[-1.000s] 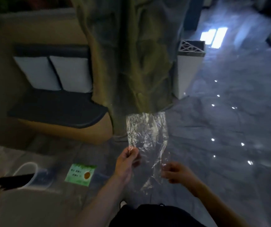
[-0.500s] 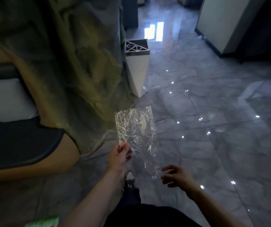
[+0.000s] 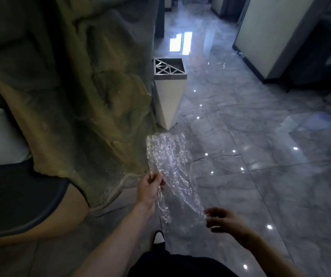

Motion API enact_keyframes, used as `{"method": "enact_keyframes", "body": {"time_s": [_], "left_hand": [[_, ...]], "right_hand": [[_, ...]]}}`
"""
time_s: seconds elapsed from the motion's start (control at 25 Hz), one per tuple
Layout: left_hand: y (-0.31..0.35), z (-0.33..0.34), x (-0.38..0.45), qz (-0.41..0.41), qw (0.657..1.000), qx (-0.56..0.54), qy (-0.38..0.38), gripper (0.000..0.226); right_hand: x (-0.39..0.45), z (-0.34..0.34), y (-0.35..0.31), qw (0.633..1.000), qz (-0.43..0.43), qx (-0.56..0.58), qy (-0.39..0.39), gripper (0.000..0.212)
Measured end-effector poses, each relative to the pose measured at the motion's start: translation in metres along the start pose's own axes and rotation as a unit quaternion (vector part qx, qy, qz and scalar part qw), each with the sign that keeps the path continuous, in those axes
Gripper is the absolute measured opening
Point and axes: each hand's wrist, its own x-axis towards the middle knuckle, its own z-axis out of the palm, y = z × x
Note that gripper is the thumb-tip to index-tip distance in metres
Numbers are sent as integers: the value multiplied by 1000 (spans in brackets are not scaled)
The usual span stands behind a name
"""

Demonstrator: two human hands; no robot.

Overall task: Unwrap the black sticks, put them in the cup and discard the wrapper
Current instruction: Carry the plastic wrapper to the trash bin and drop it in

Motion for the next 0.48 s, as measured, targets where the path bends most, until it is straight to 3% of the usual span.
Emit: {"method": "enact_keyframes", "body": {"time_s": [0.24,0.48], "left_hand": [[27,11,47,4,998,27,-58,6],[46,40,90,22,997,58,-47,3]], "right_hand": [[40,16,-69,997,-53,36,-38,47],[87,8,-106,996,-73,45,10,20]]}}
